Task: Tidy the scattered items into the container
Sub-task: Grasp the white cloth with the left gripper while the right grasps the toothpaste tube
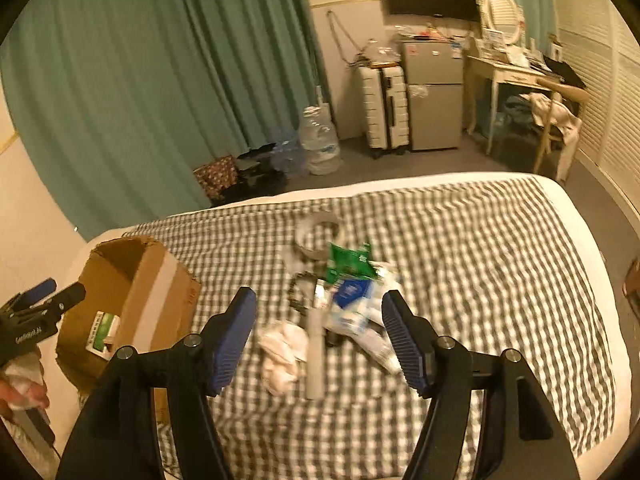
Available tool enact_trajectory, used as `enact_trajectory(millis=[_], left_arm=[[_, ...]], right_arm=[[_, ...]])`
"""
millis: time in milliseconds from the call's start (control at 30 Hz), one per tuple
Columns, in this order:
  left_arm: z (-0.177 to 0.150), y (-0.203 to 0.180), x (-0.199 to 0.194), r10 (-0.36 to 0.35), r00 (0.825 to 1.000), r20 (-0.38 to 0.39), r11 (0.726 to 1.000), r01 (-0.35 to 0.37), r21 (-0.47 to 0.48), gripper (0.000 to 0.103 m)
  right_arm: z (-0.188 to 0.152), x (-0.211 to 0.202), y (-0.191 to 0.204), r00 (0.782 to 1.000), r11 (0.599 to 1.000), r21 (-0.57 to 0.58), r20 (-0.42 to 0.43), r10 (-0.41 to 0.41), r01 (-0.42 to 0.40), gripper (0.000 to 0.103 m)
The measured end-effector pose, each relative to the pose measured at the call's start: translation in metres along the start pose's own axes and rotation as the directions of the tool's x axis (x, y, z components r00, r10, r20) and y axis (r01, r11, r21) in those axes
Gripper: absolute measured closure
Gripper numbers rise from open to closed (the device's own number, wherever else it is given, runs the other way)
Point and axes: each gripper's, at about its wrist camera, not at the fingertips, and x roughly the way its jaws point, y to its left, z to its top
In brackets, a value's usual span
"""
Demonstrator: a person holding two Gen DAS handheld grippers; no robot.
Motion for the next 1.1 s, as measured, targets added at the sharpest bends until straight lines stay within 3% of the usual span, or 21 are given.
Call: enact_trajectory(millis=[100, 200, 267, 433, 500, 567, 633, 767, 867, 1000, 1033, 1100], left_arm=[[-0.019, -0.039, 0.003, 0.023, 0.999, 0.029, 1.0, -0.023, -0.001, 0.0], [-0.041, -0.08, 0.019, 0.009, 0.999, 0.033, 1.0, -0.01, 0.02, 0.0], [-0.055, -0.112, 0.037, -0.023, 1.0, 0.019, 0.997, 0.022, 0.08, 0.0], [-0.074, -0.155, 0.087, -0.003, 0.997, -0.071, 0.985, 0.016, 0.175, 0.0], [-0.08, -0.161, 0.101, -0.003, 0.995, -0.101, 0.983, 0.021, 0.181, 0.0], [-0.085, -0.161, 0.122, 0.001, 0.99, -0.144, 0.983, 0.026, 0.182, 0.0], [-0.09, -0.16, 0.137, 0.002, 0.984, -0.176, 0.983, 0.031, 0.183, 0.0], [-0.094, -0.155, 0.162, 0.002, 0.976, -0.218, 0.984, 0.037, 0.174, 0.0], [-0.095, -0.156, 0.174, -0.008, 0.97, -0.242, 0.984, 0.05, 0.169, 0.0], [-0.097, -0.163, 0.181, -0.002, 0.972, -0.236, 0.981, 0.047, 0.187, 0.0], [-0.098, -0.164, 0.182, -0.003, 0.971, -0.238, 0.981, 0.049, 0.189, 0.002], [-0.1, -0.167, 0.183, -0.013, 0.972, -0.236, 0.979, 0.061, 0.195, 0.022]], right_arm=[[-0.012, -0.003, -0.02, 1.0, 0.998, 0.064, 0.028, 0.013, -0.015, 0.038], [-0.02, 0.018, -0.039, 1.0, 0.995, 0.098, -0.014, 0.012, -0.01, 0.038], [-0.025, 0.029, -0.048, 0.998, 0.994, 0.103, -0.054, -0.016, 0.022, 0.038], [-0.035, 0.054, -0.066, 0.992, 0.995, 0.1, -0.13, 0.011, 0.002, 0.038], [-0.04, 0.067, -0.067, 0.983, 0.999, 0.044, -0.182, -0.004, 0.012, 0.038], [-0.048, 0.089, -0.06, 0.959, 0.997, -0.059, -0.276, -0.055, 0.04, 0.038], [-0.06, 0.107, -0.055, 0.943, 0.989, -0.139, -0.32, -0.091, 0.048, 0.038], [-0.068, 0.139, -0.056, 0.921, 0.99, -0.144, -0.386, -0.061, 0.005, 0.038], [-0.071, 0.163, -0.055, 0.905, 0.988, -0.154, -0.422, -0.059, -0.008, 0.048], [-0.068, 0.176, -0.057, 0.904, 0.991, -0.136, -0.425, -0.055, -0.004, 0.052], [-0.068, 0.179, -0.057, 0.904, 0.991, -0.136, -0.425, -0.043, -0.016, 0.052], [-0.07, 0.184, -0.057, 0.901, 0.991, -0.13, -0.431, -0.037, -0.022, 0.06]])
